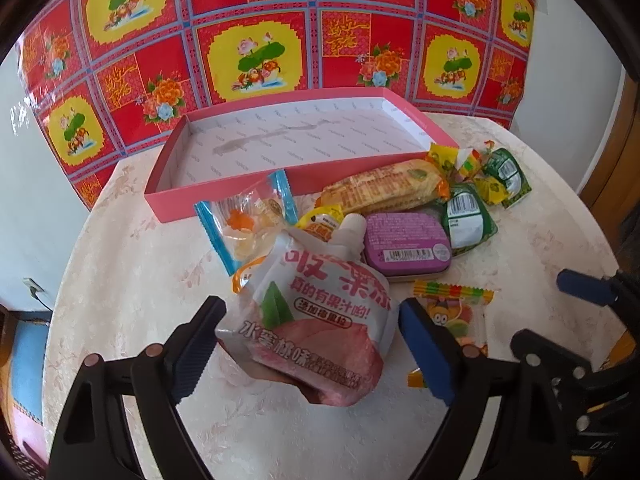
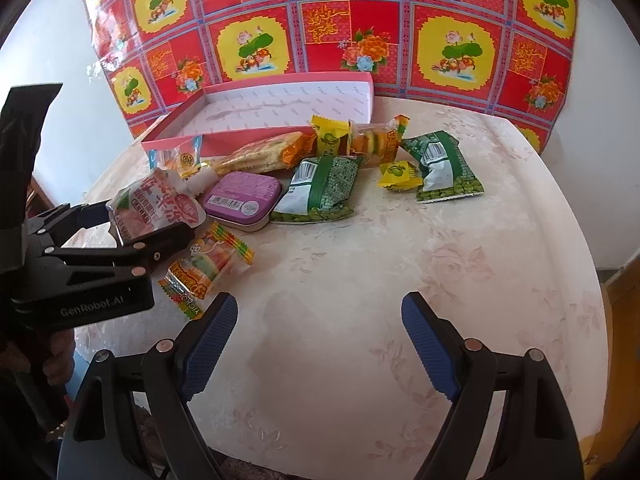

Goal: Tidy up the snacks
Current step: 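Grasp the pink juice pouch with the left tool while the right tool moves toward the striped candy pack, then lift the pink pouch with the left tool while the right tool grasps the striped candy pack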

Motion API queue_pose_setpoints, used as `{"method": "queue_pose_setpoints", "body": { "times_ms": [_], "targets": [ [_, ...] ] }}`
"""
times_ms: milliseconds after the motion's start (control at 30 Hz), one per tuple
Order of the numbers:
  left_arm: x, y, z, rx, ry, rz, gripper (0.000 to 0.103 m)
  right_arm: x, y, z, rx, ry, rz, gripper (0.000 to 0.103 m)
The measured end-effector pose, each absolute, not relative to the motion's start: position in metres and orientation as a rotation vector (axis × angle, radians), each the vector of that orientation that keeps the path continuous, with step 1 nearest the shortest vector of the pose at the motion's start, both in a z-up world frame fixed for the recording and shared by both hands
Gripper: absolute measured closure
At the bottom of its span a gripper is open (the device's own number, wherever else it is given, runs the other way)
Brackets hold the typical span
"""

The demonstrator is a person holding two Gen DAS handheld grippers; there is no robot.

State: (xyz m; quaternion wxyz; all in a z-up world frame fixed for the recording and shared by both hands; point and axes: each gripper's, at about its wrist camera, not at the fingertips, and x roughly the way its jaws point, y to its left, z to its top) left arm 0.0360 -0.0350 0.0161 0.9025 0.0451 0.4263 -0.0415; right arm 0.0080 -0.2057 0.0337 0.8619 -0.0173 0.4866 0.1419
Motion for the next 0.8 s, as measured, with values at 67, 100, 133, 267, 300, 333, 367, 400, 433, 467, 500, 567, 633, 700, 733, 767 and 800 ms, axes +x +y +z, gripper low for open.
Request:
{"method": "queue_pose_setpoints", "body": {
  "times_ms": [67,100,133,267,300,333,367,400,433,467,500,567,633,700,733,767,800],
  "targets": [
    [0.035,-0.036,0.014,0.107,0.878,-0.084,0.013,0.009,-0.206,0.034,-0.034,1.02,0.295,0.017],
    [0.036,-0.036,0.011,0.108,0.888,-0.083,0.015,0.009,-0.205,0.035,-0.035,1.019,0.295,0.017],
    [0.037,-0.035,0.009,0.106,0.897,-0.083,0.017,0.008,-0.205,0.036,-0.039,1.016,0.294,0.017],
    [0.039,-0.03,0.007,0.069,0.905,-0.076,0.019,0.008,-0.202,0.038,-0.055,1.008,0.291,0.017],
    [0.038,-0.03,0.008,0.07,0.898,-0.068,0.02,0.008,-0.201,0.038,-0.057,1.006,0.291,0.017],
    [0.037,-0.029,0.009,0.069,0.89,-0.067,0.021,0.009,-0.201,0.039,-0.058,1.004,0.291,0.017],
    [0.035,-0.028,0.011,0.063,0.88,-0.072,0.022,0.009,-0.201,0.04,-0.057,1.003,0.291,0.017],
    [0.034,-0.027,0.014,0.053,0.87,-0.078,0.022,0.01,-0.201,0.041,-0.056,1.002,0.292,0.017],
    [0.032,-0.026,0.017,0.046,0.861,-0.081,0.023,0.01,-0.201,0.042,-0.055,1.0,0.292,0.017],
    [0.03,-0.025,0.02,0.041,0.85,-0.082,0.023,0.01,-0.2,0.043,-0.054,0.995,0.286,0.017],
    [0.029,-0.025,0.023,0.038,0.842,-0.081,0.023,0.01,-0.2,0.045,-0.054,0.992,0.282,0.017],
    [0.025,-0.021,0.03,0.023,0.824,-0.073,0.023,0.01,-0.198,0.048,-0.053,0.983,0.286,0.017],
    [0.022,-0.015,0.035,0.0,0.814,-0.064,0.023,0.012,-0.195,0.051,-0.051,0.981,0.293,0.017],
    [0.019,-0.008,0.04,-0.02,0.808,-0.051,0.023,0.013,-0.192,0.053,-0.054,0.981,0.302,0.017],
    [0.018,-0.005,0.041,-0.026,0.81,-0.045,0.023,0.013,-0.189,0.054,-0.058,0.981,0.307,0.017],
    [0.018,-0.002,0.042,-0.028,0.815,-0.039,0.023,0.014,-0.186,0.055,-0.062,0.98,0.312,0.017],
    [0.017,0.001,0.042,-0.031,0.817,-0.032,0.023,0.014,-0.183,0.055,-0.066,0.981,0.32,0.017]
  ]
}}
